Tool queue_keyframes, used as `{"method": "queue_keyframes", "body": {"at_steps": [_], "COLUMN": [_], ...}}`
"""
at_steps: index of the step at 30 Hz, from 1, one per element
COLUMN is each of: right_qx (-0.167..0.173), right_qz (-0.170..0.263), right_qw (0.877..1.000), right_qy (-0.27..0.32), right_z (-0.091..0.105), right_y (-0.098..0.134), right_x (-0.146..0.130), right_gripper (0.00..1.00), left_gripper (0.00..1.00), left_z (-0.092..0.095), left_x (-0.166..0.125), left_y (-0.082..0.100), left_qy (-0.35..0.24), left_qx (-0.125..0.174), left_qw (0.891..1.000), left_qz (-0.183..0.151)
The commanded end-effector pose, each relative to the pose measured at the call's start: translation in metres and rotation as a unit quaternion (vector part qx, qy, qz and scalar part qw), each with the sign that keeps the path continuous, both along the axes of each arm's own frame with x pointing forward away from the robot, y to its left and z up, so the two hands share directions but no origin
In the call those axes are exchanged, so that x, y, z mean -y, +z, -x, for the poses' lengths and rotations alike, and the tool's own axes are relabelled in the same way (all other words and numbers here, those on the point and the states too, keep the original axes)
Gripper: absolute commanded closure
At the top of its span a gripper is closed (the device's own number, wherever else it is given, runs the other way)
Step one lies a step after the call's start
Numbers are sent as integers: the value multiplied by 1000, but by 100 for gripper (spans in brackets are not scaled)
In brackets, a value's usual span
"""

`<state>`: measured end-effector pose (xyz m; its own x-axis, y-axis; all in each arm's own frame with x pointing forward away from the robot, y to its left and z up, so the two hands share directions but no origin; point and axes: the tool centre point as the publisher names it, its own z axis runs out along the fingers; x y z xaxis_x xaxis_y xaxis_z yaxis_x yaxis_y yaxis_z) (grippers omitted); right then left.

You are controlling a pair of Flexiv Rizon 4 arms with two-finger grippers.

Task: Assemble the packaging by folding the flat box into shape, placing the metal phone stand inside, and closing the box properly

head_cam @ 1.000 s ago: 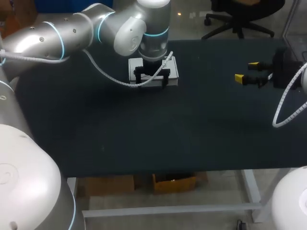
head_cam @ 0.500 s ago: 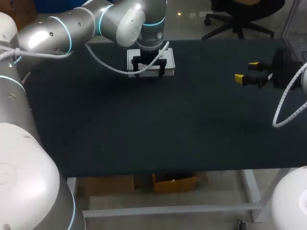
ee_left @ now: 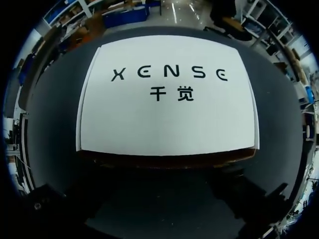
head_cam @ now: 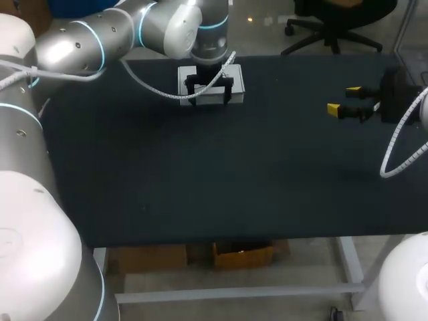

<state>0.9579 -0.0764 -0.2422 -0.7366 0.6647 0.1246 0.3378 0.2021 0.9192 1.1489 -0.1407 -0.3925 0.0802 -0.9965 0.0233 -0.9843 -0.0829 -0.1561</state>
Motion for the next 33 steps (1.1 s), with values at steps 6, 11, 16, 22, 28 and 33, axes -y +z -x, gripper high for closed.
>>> {"method": "queue_keyframes", "body": {"at_steps": [6,11,16,22,28,33], "right_qx": [2,2,2,2,2,2], "right_qz": [-3,-3,-3,-3,-3,-3], "right_qw": [1000,1000,1000,1000,1000,1000], "right_qy": [2,2,2,2,2,2], "right_z": [0,0,0,0,0,0], "right_y": [-1,-1,-1,-1,-1,-1], "right_x": [1,1,1,1,1,1], "right_gripper": [0,0,0,0,0,0], "left_gripper": [0,0,0,0,0,0], "left_z": [77,98,111,113,108,107], "left_x": [-35,-49,-61,-71,-77,-82], "left_y": [47,61,71,78,85,89], "left_qy": [6,-18,-49,-72,-102,-123], "left_qx": [122,198,257,283,286,294], "left_qw": [992,979,963,951,939,925], "left_qz": [26,42,67,102,163,207]}}
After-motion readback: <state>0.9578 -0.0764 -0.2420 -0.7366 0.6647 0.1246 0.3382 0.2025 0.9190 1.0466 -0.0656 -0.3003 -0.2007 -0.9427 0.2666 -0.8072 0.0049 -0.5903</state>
